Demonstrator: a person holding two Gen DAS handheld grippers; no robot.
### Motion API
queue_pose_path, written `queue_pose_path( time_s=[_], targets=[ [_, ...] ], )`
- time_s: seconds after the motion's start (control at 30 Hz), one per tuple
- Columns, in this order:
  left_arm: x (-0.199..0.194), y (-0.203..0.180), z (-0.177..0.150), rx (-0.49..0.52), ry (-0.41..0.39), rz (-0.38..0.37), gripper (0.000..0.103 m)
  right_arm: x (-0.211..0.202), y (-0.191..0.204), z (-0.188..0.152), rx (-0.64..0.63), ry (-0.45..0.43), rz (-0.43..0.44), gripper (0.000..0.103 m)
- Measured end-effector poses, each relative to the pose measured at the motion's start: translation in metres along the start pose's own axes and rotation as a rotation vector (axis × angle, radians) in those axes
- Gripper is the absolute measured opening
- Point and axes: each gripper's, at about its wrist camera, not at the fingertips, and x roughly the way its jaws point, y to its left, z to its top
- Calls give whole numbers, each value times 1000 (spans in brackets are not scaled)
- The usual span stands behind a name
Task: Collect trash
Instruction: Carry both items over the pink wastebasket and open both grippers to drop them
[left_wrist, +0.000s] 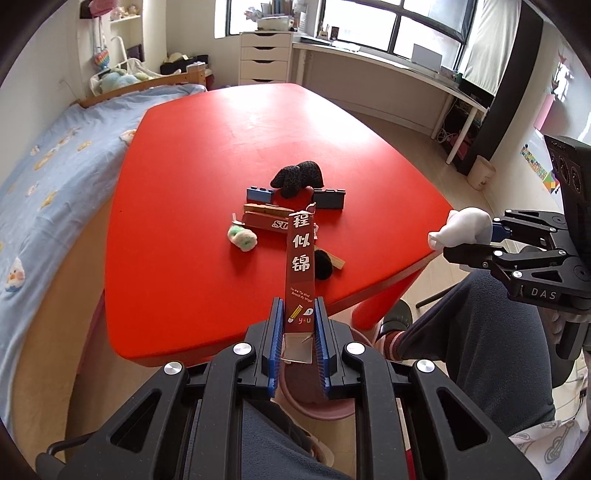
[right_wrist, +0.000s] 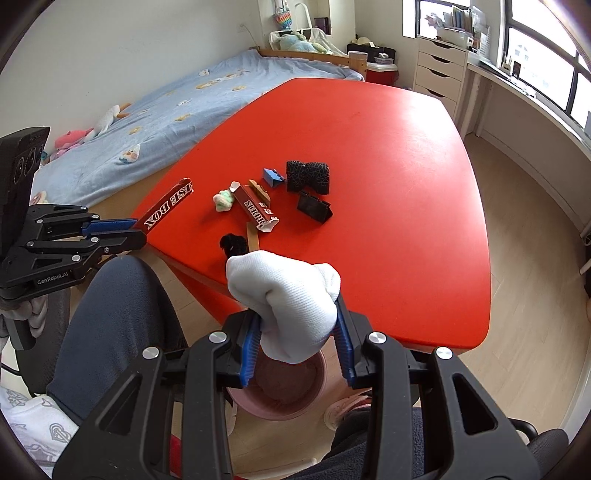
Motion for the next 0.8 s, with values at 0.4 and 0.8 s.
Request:
queue_pose_path(
  time_s=[0.4,0.8],
  targets=[
    [13,-24,-30,39,80,-64,16,10,6,-30,17,56,53,36],
    [14,-28,-30,41,87,-90,23,15,8,-32,7,75,90,43]
  ],
)
